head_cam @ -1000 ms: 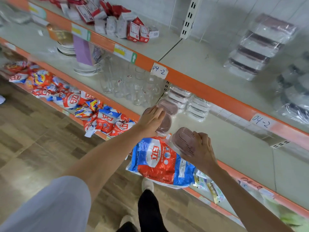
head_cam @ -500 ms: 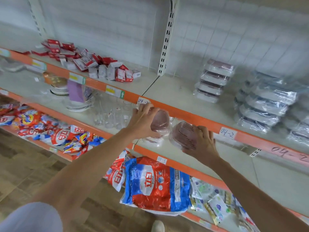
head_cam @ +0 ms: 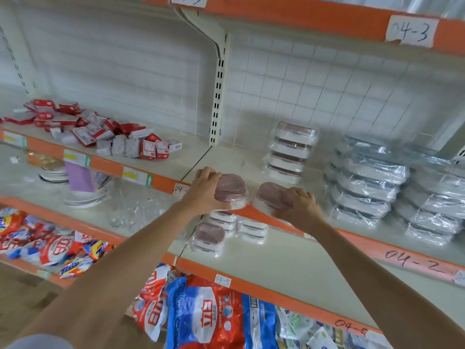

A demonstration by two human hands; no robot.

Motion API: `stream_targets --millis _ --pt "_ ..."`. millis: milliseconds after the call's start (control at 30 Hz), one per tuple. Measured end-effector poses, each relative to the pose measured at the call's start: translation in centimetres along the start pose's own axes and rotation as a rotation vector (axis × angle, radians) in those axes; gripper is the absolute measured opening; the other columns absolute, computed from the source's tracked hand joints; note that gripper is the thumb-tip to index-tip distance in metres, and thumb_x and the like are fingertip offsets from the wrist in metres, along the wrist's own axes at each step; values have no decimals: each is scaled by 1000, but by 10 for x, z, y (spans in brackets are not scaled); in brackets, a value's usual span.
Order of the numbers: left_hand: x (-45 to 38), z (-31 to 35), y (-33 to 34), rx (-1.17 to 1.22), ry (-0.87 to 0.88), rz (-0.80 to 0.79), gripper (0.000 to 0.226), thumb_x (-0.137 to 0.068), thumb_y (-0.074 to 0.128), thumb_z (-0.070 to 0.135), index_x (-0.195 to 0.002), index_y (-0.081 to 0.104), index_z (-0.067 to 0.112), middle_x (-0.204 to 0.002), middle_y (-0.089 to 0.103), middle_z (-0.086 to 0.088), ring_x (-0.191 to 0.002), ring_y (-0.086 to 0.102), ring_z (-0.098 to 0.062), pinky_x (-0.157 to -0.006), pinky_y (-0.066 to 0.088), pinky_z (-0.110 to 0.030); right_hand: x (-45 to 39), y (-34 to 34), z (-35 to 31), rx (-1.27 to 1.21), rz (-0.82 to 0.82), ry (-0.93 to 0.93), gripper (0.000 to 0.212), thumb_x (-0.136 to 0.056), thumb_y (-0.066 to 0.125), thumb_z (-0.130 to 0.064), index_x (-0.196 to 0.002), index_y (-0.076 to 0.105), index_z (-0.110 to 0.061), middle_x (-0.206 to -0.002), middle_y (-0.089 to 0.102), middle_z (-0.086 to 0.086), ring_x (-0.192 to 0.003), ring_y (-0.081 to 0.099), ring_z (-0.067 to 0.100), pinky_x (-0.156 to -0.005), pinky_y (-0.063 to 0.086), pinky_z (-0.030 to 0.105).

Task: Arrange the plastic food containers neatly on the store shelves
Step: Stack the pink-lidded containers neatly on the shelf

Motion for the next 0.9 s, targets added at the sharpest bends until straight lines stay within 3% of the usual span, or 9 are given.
stream_targets --millis 100,200,267,367,467,633,733,800,900 --pt "-21 -6 -5 -45 -31 -116 97 -69 73 60 -146 34 17 -132 34 -6 -125 29 -26 -110 27 -36 -23 -6 8 -33 -93 -37 71 -74 76 -41 -136 46 -21 -140 44 3 -128 35 29 -105 29 38" --pt "-40 -12 -9 -34 -49 -206 95 -65 75 61 -142 39 19 -125 37 -2 -121 36 -22 -103 32 -31 -40 -6 15 -55 -96 -114 72 -74 79 -31 -136 46 -14 -139 45 8 -127 38 28 -103 26 29" --pt "-50 -12 -8 27 -54 -150 92 -63 79 57 -138 44 17 -121 39 -1 -119 39 -19 -100 32 -26 -49 -3 22 -54 -103 -139 78 -73 80 -29 -139 42 -14 -145 38 6 -133 32 25 -108 27 30" --pt "-68 2 -6 109 -3 -11 91 -62 81 54 -136 46 14 -121 41 -1 -117 43 -18 -101 32 -25 -58 -5 30 43 -181 -137 89 -76 74 -43 -147 26 -22 -156 19 0 -142 17 22 -114 22 44" --pt "-91 30 -3 168 110 20 93 -59 79 59 -136 47 17 -119 40 6 -116 42 -11 -97 29 -20 -70 -20 33 130 -227 -169 99 -75 70 -54 -150 13 -23 -159 2 3 -145 7 26 -115 16 49" --pt "-115 79 21 186 261 -104 100 -54 73 67 -135 48 15 -117 39 8 -118 43 -14 -107 35 -33 -74 -60 31 -68 -228 -245 104 -77 73 -45 -151 3 -24 -158 -6 3 -145 6 23 -113 18 37" --pt "-122 87 41 155 305 -182 96 -61 78 58 -139 43 14 -124 39 5 -123 41 -15 -110 33 -36 -72 -66 29 15 -239 -313 84 -84 67 -40 -150 17 -26 -156 10 6 -141 20 23 -107 20 24" --pt "-127 83 43 131 288 -230 108 -56 75 65 -144 34 19 -137 30 4 -132 31 -16 -114 28 -39 -71 -64 30 78 -243 -339 73 -88 62 -38 -148 23 -24 -149 26 7 -137 27 23 -106 19 23" --pt "-127 70 40 117 212 -312 118 -53 81 61 -149 19 32 -143 16 6 -133 27 -17 -113 29 -37 -71 -63 33 86 -237 -329 71 -90 60 -35 -148 22 -23 -144 32 9 -133 30 21 -103 19 22"
Point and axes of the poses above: each hand's wrist, its own x-axis away from the middle knuckle, its own y-axis out of the palm, z = x × y, the point moved 1 cm from there along -x, towards the middle knuckle
